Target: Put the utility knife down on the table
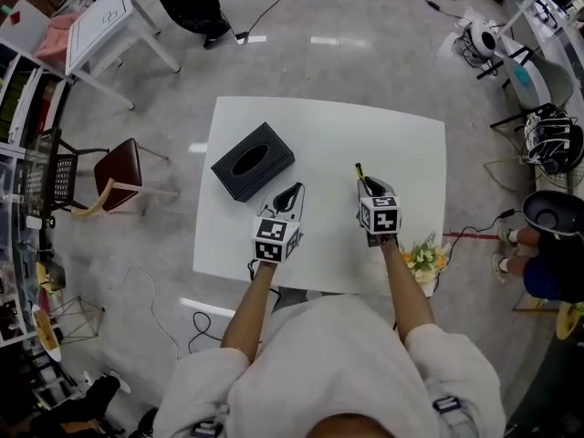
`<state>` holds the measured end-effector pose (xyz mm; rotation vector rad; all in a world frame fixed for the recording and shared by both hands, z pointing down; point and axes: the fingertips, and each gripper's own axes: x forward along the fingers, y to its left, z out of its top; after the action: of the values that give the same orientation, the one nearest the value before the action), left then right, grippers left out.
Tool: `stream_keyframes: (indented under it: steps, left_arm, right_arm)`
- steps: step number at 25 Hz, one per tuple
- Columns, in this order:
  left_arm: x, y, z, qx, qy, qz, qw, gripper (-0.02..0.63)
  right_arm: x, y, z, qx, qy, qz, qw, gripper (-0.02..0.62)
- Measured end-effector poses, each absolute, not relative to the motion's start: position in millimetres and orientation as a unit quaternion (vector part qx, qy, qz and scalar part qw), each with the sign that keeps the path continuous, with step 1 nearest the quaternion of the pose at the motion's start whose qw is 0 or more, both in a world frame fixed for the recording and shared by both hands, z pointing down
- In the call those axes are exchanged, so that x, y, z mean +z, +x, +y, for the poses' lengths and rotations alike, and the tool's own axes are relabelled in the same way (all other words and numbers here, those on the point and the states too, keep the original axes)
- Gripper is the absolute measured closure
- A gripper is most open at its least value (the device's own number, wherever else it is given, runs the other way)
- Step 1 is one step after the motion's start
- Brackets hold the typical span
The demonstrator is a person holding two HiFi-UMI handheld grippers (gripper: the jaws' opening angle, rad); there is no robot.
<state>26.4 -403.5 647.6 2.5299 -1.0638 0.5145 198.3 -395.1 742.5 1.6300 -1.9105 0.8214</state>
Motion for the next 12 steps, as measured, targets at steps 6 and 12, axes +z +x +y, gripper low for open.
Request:
stream_keyframes:
  steps: [6,12]
  left_arm:
    - [652.6,18.6,-396.2,0.186,0.888,-0.379,0.182,0.586]
    - [651.7,11.2,-394.3,0.188,0.886,-0.384,0.180,0.586]
  right_arm:
    - [775.7,198.4,-394.3,0.326,0.589,-0.684,0.281,0.523]
    - [792.2,203.4,-391.5,0.343,0.588,-0.661,0.315,0.523]
